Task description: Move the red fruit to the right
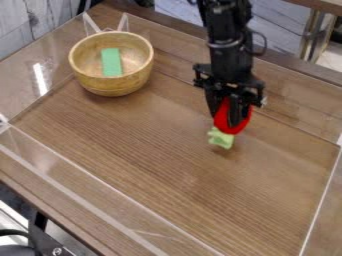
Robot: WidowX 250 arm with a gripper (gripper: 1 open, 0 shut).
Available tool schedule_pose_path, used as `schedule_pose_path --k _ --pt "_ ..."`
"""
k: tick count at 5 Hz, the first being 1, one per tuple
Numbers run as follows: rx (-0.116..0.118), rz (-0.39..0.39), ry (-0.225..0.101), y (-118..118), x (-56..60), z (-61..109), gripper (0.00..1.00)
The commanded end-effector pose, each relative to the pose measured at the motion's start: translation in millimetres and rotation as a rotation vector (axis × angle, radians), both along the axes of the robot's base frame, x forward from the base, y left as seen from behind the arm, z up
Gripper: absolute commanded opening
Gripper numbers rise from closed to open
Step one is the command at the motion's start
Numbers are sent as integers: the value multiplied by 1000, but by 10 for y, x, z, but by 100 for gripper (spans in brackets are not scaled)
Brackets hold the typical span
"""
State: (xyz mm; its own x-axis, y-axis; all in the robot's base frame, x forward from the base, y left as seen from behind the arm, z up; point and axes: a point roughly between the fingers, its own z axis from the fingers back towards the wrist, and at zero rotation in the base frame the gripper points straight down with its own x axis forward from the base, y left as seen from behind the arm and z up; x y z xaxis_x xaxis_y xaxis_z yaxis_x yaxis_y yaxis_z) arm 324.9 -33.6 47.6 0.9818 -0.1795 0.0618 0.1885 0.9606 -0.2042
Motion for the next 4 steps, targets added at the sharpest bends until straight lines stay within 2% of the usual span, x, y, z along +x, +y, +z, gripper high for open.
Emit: schedule_pose_path --k 1,3,4 --pt "12 -30 -79 56 213 78 0" --pt "24 116 -82 231 249 153 0" --pt "29 170 -80 128 258 220 0"
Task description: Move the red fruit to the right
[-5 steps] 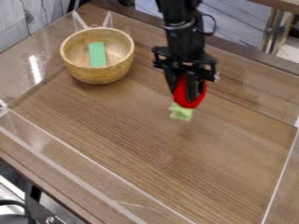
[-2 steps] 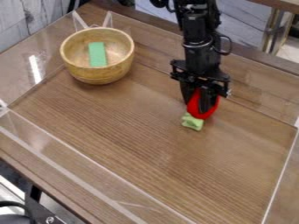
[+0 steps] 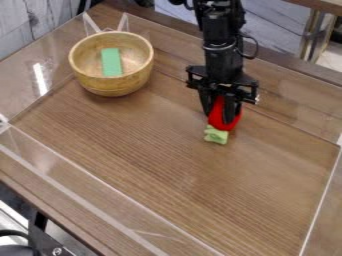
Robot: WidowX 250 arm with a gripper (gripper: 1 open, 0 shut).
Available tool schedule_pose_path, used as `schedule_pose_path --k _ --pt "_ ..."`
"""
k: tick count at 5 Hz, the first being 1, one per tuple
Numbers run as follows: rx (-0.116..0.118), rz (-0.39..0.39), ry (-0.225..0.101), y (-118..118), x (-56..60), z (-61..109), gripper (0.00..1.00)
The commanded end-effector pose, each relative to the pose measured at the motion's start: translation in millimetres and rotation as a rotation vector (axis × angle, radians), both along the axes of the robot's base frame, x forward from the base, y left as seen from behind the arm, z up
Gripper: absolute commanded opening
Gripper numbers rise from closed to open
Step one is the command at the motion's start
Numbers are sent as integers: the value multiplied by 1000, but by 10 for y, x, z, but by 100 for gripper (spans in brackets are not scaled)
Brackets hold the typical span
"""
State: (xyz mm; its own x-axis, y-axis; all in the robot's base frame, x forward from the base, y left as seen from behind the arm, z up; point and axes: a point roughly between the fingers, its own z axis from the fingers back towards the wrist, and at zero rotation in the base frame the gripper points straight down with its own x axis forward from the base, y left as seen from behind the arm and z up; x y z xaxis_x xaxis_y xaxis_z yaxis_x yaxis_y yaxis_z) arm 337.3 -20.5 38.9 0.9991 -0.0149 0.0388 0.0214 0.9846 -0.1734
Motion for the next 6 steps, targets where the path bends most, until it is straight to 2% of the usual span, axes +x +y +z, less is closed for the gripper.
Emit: schedule_pose_path --k 1,3,5,6 --pt "8 41 -98 -127 139 372 0" --pt "13 46 -104 -188 90 537 0" --pt "15 6 -104 107 34 421 0" --pt "15 -23 -106 29 3 271 0"
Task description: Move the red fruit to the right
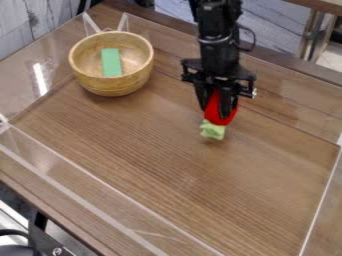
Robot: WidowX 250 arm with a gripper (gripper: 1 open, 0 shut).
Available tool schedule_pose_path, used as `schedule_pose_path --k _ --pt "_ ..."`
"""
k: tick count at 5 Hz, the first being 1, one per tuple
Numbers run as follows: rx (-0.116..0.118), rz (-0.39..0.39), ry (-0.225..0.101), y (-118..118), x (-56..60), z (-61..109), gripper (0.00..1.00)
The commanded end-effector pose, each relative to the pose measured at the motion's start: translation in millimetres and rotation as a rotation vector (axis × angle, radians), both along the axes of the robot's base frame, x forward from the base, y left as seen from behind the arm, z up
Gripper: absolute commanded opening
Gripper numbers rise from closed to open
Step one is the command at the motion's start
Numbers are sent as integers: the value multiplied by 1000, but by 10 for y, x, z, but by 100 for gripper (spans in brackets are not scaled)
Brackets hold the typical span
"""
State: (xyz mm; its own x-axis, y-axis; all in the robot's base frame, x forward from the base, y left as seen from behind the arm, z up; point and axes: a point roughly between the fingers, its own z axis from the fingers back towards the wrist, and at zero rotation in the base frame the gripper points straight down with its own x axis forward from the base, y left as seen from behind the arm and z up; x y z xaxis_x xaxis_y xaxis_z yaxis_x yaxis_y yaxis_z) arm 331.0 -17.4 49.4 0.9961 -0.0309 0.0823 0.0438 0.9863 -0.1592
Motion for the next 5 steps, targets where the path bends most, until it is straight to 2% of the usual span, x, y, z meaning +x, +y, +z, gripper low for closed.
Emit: schedule_pose_path --k 1,2,3,4,5 --pt "1 -48 -72 -111 44 27 0" --pt "3 -45 -76 -129 64 29 0" --pt "-10 -49 -63 -84 -16 -23 100" --pt "-23 -50 -54 -34 -94 -59 100" --pt "-36 -33 -54 68 -162 17 100"
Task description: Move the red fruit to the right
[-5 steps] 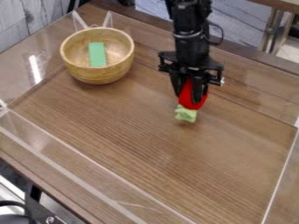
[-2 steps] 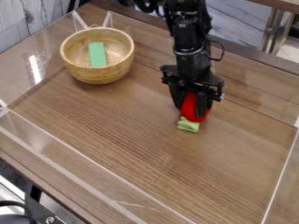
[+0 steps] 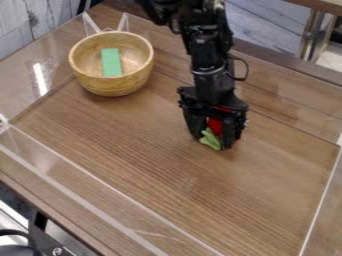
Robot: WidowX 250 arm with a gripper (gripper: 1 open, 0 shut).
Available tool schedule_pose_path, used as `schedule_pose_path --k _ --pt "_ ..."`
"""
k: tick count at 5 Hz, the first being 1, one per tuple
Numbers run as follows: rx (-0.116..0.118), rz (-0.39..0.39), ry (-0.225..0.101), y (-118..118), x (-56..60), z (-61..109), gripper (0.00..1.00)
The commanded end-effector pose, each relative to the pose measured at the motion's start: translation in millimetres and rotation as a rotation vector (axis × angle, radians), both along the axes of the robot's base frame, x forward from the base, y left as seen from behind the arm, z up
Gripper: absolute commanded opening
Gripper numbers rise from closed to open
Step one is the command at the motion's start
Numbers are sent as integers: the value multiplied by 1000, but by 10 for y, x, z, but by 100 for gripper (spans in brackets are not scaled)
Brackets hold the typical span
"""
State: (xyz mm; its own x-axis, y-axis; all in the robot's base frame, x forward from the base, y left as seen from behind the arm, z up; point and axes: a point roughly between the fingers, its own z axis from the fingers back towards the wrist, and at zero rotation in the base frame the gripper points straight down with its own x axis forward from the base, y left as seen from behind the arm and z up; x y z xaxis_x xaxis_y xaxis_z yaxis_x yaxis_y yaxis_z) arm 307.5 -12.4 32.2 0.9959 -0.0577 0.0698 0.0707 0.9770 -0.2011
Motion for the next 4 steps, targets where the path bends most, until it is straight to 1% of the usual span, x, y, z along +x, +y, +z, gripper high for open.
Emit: schedule_pose_path --k 1,2,4 --pt "-11 18 -72 129 8 295 100" --pt "-21 38 -82 204 -10 381 100" --pt "-19 80 -84 136 48 361 100"
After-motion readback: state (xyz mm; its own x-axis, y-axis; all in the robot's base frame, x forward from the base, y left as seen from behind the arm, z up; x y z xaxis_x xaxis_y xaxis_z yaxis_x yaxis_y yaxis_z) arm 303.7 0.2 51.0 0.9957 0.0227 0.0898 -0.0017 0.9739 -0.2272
